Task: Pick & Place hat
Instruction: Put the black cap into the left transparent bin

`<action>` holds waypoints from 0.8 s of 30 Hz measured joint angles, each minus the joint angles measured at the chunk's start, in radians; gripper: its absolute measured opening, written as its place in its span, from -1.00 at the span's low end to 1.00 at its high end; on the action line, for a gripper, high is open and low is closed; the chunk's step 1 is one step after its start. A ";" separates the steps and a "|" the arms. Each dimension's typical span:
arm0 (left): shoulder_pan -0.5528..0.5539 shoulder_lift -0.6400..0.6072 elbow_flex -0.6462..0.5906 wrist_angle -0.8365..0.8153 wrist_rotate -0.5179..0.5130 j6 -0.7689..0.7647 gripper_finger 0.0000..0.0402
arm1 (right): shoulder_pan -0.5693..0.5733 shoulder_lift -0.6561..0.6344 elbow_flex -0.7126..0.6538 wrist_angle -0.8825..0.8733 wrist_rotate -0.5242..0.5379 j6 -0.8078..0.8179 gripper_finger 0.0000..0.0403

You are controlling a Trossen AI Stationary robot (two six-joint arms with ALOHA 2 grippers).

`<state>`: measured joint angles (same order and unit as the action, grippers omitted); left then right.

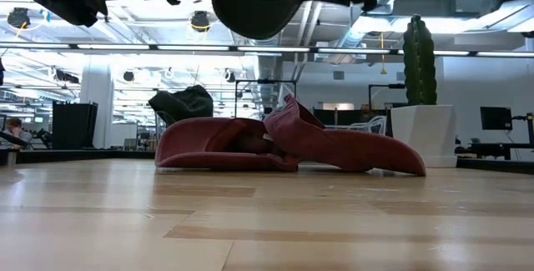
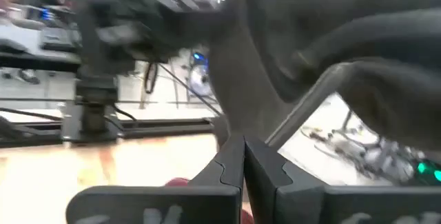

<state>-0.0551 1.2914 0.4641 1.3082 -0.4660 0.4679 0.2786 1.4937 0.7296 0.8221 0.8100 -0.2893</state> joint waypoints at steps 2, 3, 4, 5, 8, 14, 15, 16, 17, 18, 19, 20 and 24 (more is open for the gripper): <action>0.001 -0.003 0.000 0.006 -0.031 0.018 -0.89 | -0.016 0.000 0.000 -0.008 0.000 0.017 -1.00; 0.002 -0.005 0.000 0.011 -0.053 0.029 -0.89 | -0.020 0.000 0.000 -0.012 0.000 0.019 -1.00; 0.004 -0.006 0.000 0.019 -0.070 0.046 -0.89 | -0.022 0.000 0.000 -0.020 0.000 0.020 -1.00; 0.007 -0.007 0.000 0.024 -0.080 0.056 -0.89 | -0.021 0.000 0.000 -0.035 0.000 0.020 -1.00; 0.011 -0.007 0.000 0.024 -0.084 0.071 -0.89 | -0.021 0.000 0.000 -0.055 -0.001 0.020 -1.00; 0.013 -0.007 0.000 0.024 -0.083 0.066 -0.89 | -0.034 0.000 0.000 -0.080 -0.010 0.021 -0.87; 0.013 -0.007 0.000 0.024 -0.083 0.066 -0.89 | -0.034 0.000 0.000 -0.088 -0.021 0.021 -0.81; 0.012 -0.007 0.000 0.024 -0.083 0.066 -0.89 | -0.033 0.000 0.000 -0.091 -0.026 0.021 -0.75; 0.012 -0.007 0.000 0.024 -0.083 0.066 -0.89 | -0.032 0.000 0.000 -0.091 -0.026 0.021 -0.68; 0.012 -0.007 0.000 0.024 -0.082 0.065 -0.89 | -0.033 0.000 0.000 -0.089 -0.026 0.028 -0.61; 0.011 -0.007 0.000 0.024 -0.080 0.060 -0.89 | -0.037 0.000 0.000 -0.089 -0.026 0.036 -0.55; 0.010 -0.007 0.000 0.024 -0.080 0.049 -0.89 | -0.041 0.000 0.000 -0.090 -0.026 0.051 -0.48; 0.010 -0.007 0.000 0.024 -0.039 0.004 -0.89 | -0.071 0.000 0.000 -0.088 -0.025 0.116 -0.23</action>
<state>-0.0452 1.2846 0.4644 1.3323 -0.5051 0.4723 0.2073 1.4940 0.7296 0.7338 0.7847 -0.1736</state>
